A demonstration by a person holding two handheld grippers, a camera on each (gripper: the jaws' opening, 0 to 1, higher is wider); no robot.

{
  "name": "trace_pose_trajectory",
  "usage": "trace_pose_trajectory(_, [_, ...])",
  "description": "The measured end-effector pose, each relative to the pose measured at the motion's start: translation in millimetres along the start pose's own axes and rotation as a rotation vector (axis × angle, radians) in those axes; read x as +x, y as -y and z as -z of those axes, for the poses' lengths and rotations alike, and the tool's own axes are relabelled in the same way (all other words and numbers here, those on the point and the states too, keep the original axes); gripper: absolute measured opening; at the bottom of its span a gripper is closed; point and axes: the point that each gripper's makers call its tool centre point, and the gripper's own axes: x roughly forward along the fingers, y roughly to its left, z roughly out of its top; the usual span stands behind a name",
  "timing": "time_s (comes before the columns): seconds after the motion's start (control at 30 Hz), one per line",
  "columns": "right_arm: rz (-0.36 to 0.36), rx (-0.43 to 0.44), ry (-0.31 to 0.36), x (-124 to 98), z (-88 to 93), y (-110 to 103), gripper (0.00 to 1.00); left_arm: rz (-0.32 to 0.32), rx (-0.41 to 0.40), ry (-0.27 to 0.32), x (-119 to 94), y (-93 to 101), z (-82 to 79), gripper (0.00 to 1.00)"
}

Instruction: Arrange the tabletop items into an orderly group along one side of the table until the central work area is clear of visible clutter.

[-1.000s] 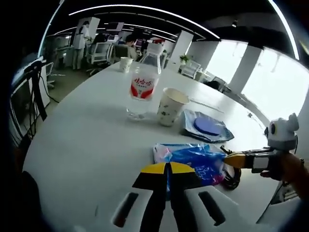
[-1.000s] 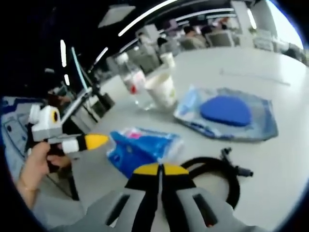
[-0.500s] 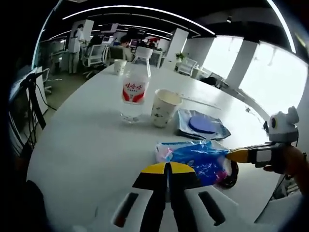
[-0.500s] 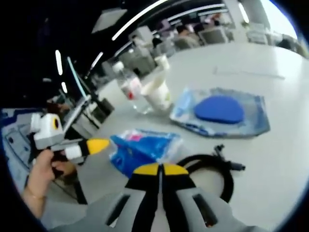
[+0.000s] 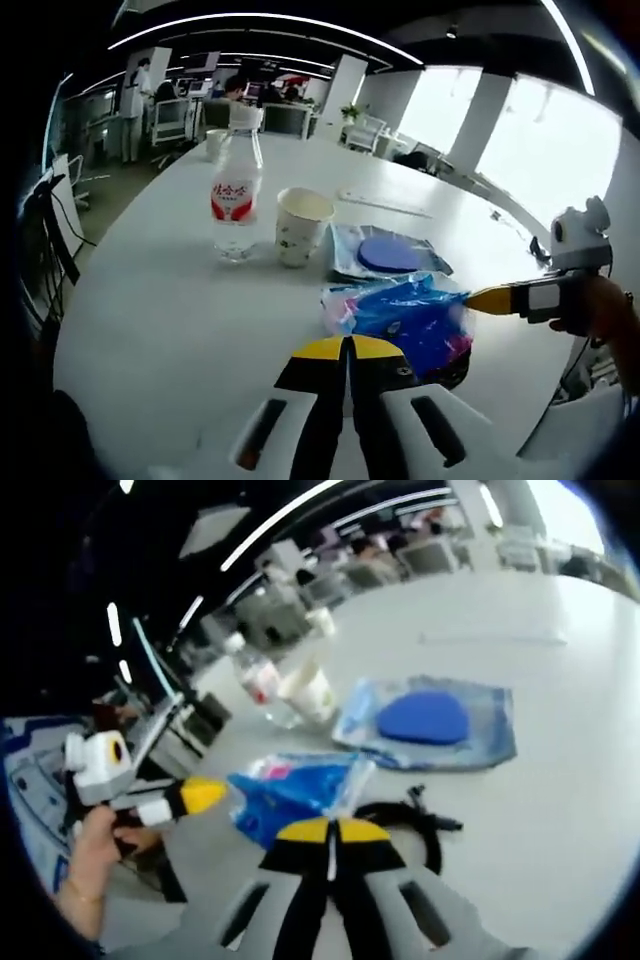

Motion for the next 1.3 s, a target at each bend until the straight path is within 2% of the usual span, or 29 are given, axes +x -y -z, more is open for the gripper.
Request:
trace_pose_trajectory(0.33, [0.031,-0.004,0.01,-23.0,-7.0,15.5,0.0,0.068,0.052,-0.019,7.8,25.3,-4.6,0.0])
trace_pose_trajectory(0.63, [0.03,0.014,0.013,-43.3,-13.5,28.1,0.0,0.117,0.111,-0.037,16.1,47.3,-8.4,0.0])
trace_pose_trajectory(1.0, [0.083,0.035,0.031,-68.3,-21.6,54.6,0.0,0.208,0.139,-0.048,29.8,82.8,-10.5,0.0])
trace_pose_trajectory(1.3, [0.111,0.037,0.029,-79.5,-20.6,67.8,0.0,0.243,0.161,-0.057,40.8,99.6,-15.6,0.0])
